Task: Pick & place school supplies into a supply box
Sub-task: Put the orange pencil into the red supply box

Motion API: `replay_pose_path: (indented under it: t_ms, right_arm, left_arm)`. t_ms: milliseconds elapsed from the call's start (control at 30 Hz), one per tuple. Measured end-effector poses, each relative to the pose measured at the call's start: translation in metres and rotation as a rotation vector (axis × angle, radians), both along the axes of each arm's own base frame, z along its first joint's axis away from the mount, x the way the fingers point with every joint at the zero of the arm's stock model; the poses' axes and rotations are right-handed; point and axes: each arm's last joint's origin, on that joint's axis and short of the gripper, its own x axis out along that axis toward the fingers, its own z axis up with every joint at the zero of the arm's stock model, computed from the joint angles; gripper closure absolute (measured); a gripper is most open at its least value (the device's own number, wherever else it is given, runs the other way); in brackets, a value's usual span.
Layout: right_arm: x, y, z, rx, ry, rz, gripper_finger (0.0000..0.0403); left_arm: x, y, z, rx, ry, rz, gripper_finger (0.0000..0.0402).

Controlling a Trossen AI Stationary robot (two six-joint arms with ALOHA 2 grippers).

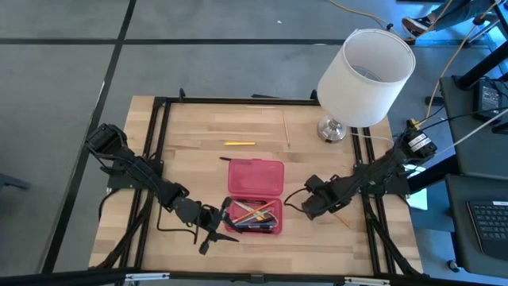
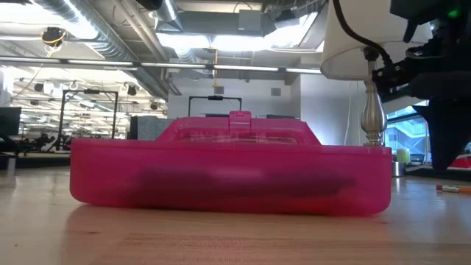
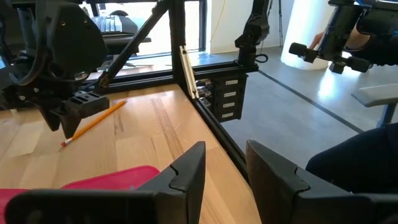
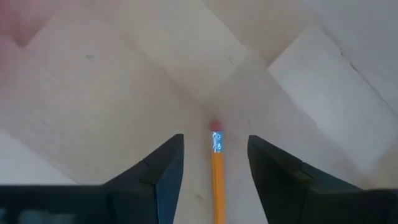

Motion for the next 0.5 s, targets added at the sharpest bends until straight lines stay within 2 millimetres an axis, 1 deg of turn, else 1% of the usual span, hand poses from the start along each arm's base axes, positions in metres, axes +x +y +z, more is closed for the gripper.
replay_pose_path:
  t_ms: [100,267,500]
  right_arm:
    - [0.000,-0.001,0.000,0.033,0.023,0.022,0.0221]
    - [0.000,-0.001,0.000,0.030,0.023,0.026,0.0221]
    - [-0.010,-0.012,-0.025,0.026,0.031,0.009,0.0222]
  left_arm:
    - [0.000,0.000,0.000,0.000,0.000,0.000,0.0291]
    - [0.000,0.000,0.000,0.000,0.000,0.000,0.0292]
    - [0.000,0.000,0.000,0.000,0.000,0.000,0.0292]
